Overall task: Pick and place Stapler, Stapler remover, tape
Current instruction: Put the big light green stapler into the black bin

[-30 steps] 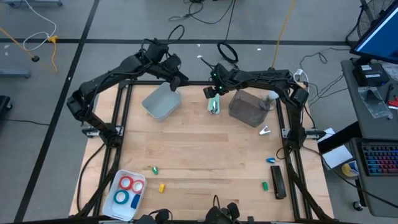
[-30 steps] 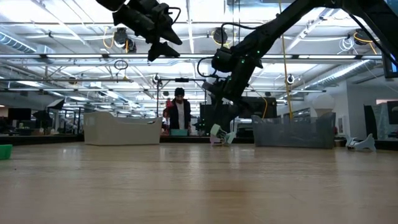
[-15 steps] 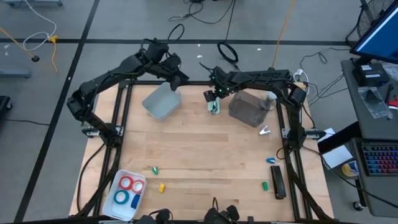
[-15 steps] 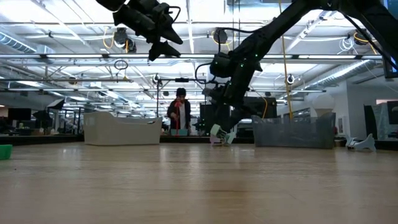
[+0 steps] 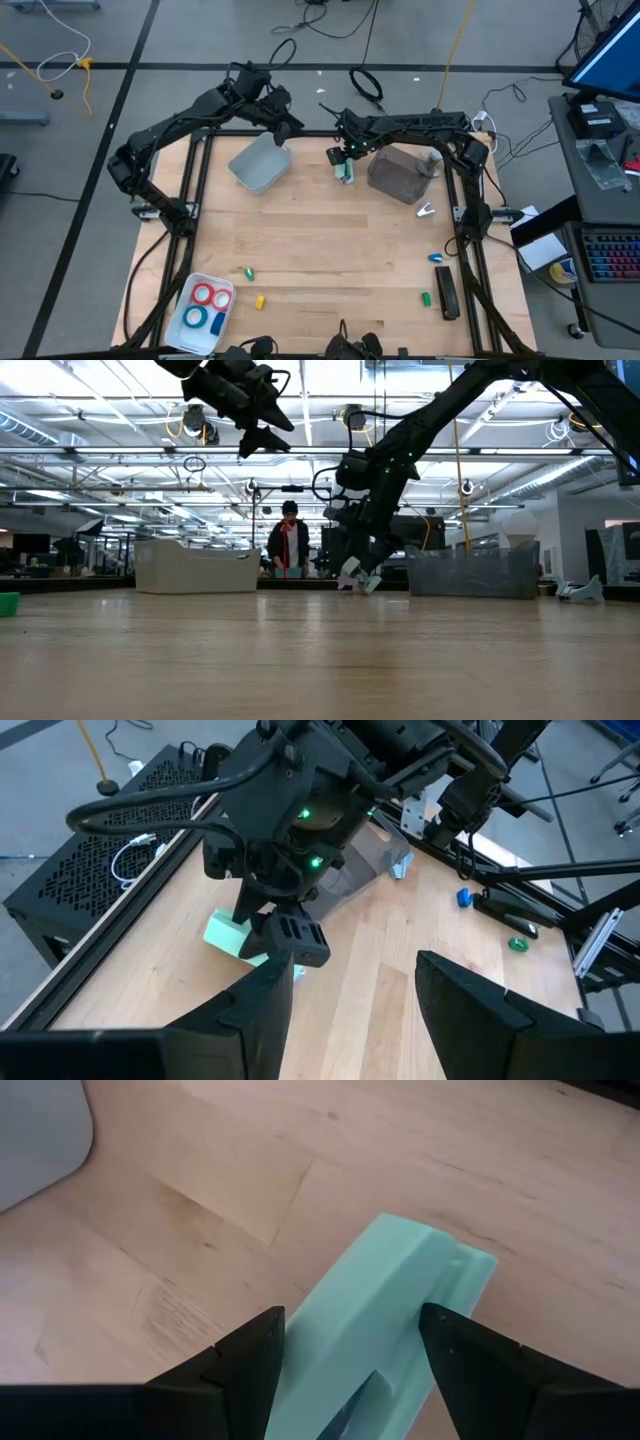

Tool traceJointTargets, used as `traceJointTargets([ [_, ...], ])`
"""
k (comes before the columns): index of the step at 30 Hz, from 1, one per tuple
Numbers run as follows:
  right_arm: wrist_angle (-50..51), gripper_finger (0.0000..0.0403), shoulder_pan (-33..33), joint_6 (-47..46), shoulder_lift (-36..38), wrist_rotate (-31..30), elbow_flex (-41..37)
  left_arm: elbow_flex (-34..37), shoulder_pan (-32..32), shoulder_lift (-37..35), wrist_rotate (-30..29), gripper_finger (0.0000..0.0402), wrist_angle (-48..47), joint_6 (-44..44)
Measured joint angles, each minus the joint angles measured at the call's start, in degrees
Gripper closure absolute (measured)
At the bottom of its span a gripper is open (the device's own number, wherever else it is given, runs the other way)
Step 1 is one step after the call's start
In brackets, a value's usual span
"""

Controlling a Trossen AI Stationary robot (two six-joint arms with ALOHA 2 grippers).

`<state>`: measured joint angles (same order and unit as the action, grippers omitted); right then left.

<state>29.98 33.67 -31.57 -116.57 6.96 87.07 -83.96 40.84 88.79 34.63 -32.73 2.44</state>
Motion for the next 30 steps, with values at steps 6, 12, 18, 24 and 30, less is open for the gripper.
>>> traceJointTargets([
  [6,-1.0,0.0214,0.0,-0.7,-0.1,0.5,0.0,0.0,0.0,0.0,-0.2,0.0192,0.0,-0.4],
  [12,-2.3,0.0263,0.0,-0.8,-0.2,0.9,-0.1,0.0,0.0,0.0,-0.2,0.0192,0.0,-0.4],
  [18,-2.4,0.0280,0.0,-0.9,-0.2,1.0,-0.1,0.0,0.0,0.0,-0.2,0.0192,0.0,-0.4],
  [24,-2.3,0.0282,1.3,-3.4,-0.2,1.9,-0.1,0.0,0.0,0.0,-0.2,0.0192,0.0,-0.4],
  [30,-2.3,0.0296,2.3,-4.4,-0.2,3.1,-0.1,0.0,0.0,0.0,-0.2,0.0192,0.0,-0.4],
])
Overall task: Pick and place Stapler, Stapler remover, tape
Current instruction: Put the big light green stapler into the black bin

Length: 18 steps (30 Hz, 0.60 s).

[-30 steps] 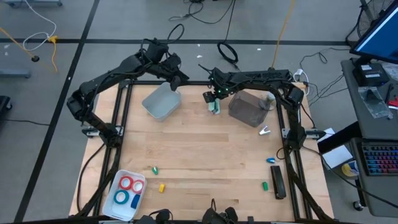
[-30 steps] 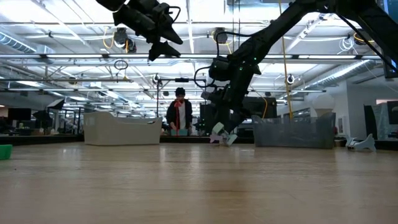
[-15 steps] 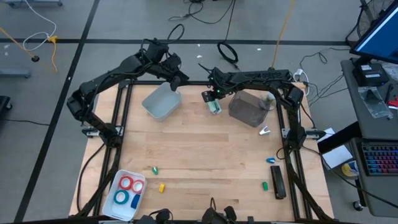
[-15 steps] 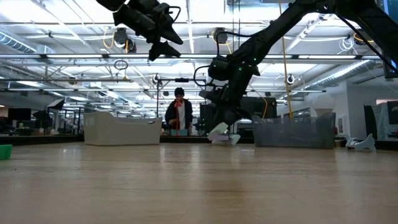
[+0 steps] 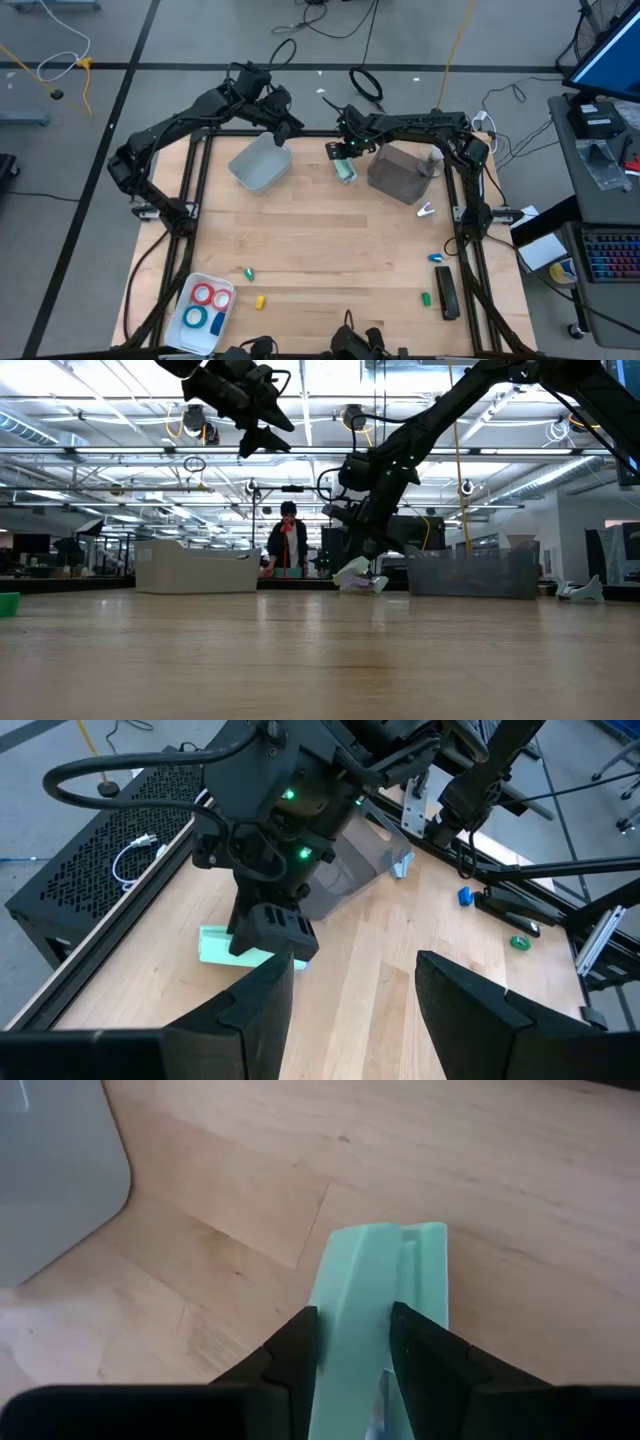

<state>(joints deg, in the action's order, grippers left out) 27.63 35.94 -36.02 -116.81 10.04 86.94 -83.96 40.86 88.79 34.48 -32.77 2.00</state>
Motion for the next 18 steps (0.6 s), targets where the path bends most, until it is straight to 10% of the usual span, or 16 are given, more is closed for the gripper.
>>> traceJointTargets([
  [18,-1.0,0.0314,0.0,-0.4,0.0,-0.8,0.0,0.0,0.0,0.0,0.0,0.0192,0.0,-0.2],
])
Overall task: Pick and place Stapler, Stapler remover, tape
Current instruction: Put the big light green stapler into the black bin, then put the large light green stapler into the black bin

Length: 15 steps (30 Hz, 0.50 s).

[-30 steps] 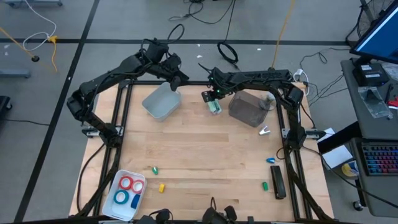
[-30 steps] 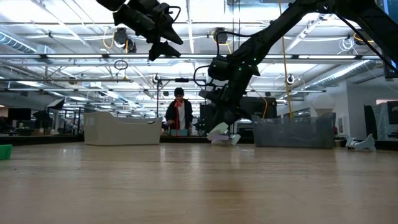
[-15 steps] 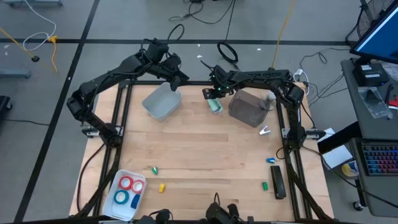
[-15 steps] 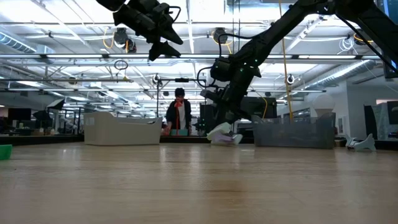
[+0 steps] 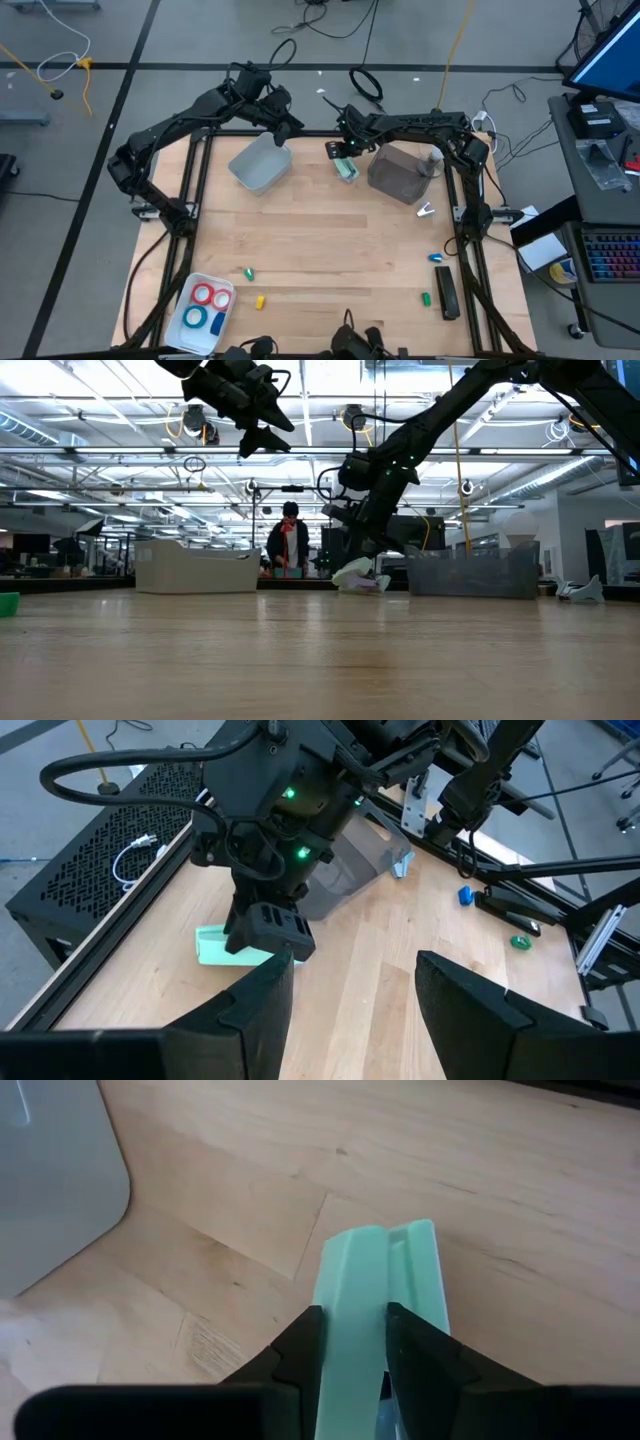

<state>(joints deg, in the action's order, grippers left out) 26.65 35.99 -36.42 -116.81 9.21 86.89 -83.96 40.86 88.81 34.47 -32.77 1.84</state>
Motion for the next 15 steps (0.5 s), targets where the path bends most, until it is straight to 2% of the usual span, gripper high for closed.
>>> traceJointTargets([
  [5,-1.5,0.0334,0.1,0.2,1.0,-0.4,-0.1,0.0,0.0,0.0,0.0,0.0192,0.0,0.2],
  [11,-3.1,0.0395,1.1,1.7,2.2,0.2,-0.2,0.0,0.0,0.0,0.0,0.0192,0.0,0.4],
  [15,-3.4,0.0386,1.5,3.9,2.2,1.3,-0.2,0.0,0.0,0.0,0.0,0.0192,0.0,0.4],
])
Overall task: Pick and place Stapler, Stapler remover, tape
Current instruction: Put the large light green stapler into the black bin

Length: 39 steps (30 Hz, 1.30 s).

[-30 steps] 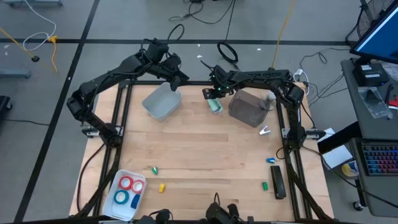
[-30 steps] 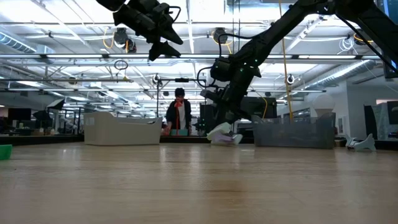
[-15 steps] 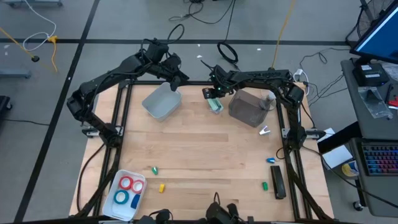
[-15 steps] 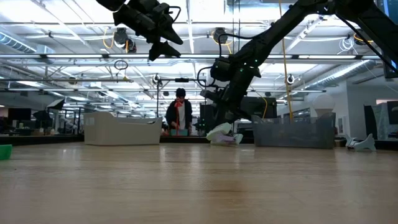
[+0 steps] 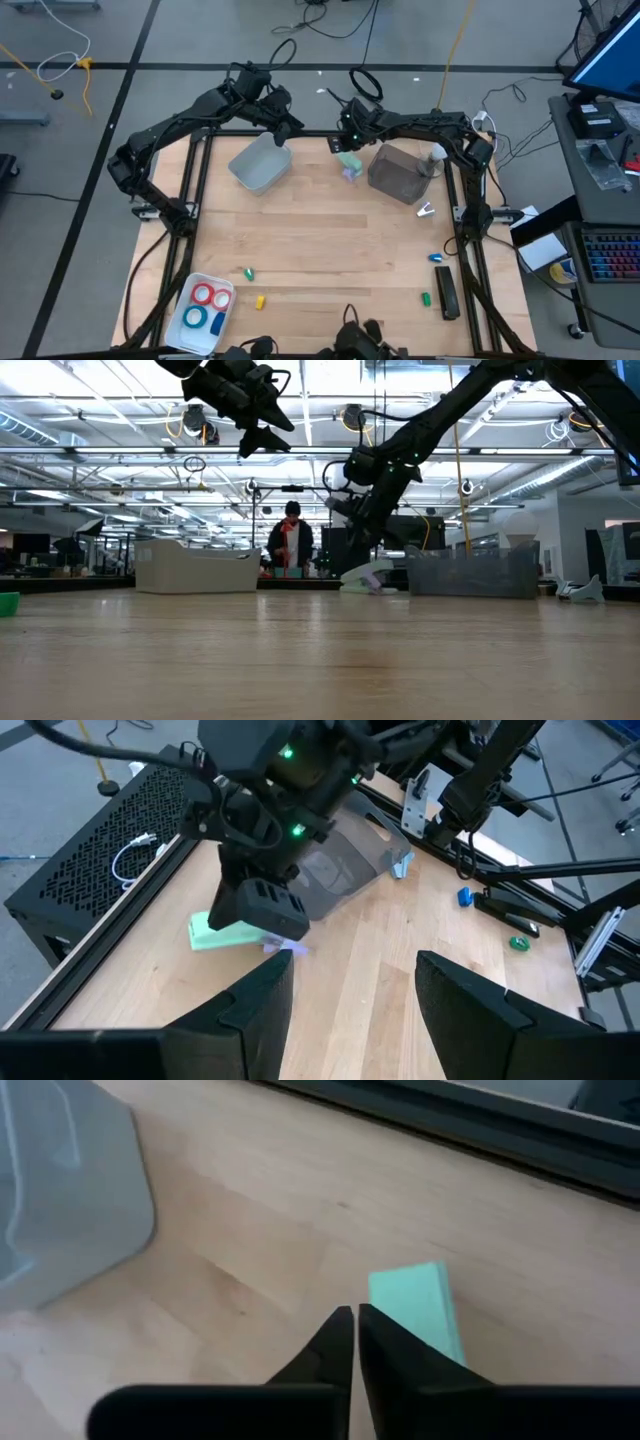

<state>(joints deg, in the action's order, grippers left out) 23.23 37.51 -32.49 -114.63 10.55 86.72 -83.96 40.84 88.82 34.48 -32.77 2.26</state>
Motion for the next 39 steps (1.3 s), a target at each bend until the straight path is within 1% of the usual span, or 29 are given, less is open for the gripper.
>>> traceJointTargets([
  [4,-3.2,0.0354,0.1,3.5,0.5,0.8,0.0,0.0,0.0,0.0,0.0,0.0192,0.0,0.0],
  [5,-3.3,0.0344,0.2,5.6,1.0,1.5,0.0,0.0,0.0,0.0,0.0,0.0192,0.0,0.0],
  [9,-2.7,0.0296,0.2,13.0,3.4,1.1,0.1,0.0,0.0,0.0,0.0,0.0192,0.0,0.1],
  [14,1.5,0.0224,0.2,20.3,4.5,-4.4,0.1,0.0,0.0,0.0,0.0,0.0192,0.1,0.0],
  [17,4.2,0.0187,0.2,21.8,4.6,-4.6,0.1,0.0,0.0,0.0,0.0,0.0192,0.3,0.0],
  [20,4.2,0.0163,0.2,23.0,3.8,-5.6,0.1,0.0,0.0,0.0,0.0,0.0192,1.1,0.1],
  [22,4.9,0.0155,0.3,22.9,3.7,-5.5,0.1,0.0,0.0,0.0,0.0,0.0192,1.9,0.7],
  [24,4.6,0.0152,0.7,23.0,3.7,-4.2,0.1,0.0,0.0,0.0,0.0,0.0192,2.8,1.3],
  [32,5.3,0.0152,0.6,26.9,2.2,-2.5,0.3,0.0,0.0,0.0,0.0,0.0192,3.0,1.3],
  [35,7.9,0.0151,0.5,28.3,1.8,-1.3,0.3,0.0,0.0,0.0,0.0,0.0192,3.0,1.3],
  [39,11.5,0.0151,-0.1,31.8,-0.1,-1.9,3.5,0.0,0.0,0.0,0.0,0.0192,3.0,1.3],
])
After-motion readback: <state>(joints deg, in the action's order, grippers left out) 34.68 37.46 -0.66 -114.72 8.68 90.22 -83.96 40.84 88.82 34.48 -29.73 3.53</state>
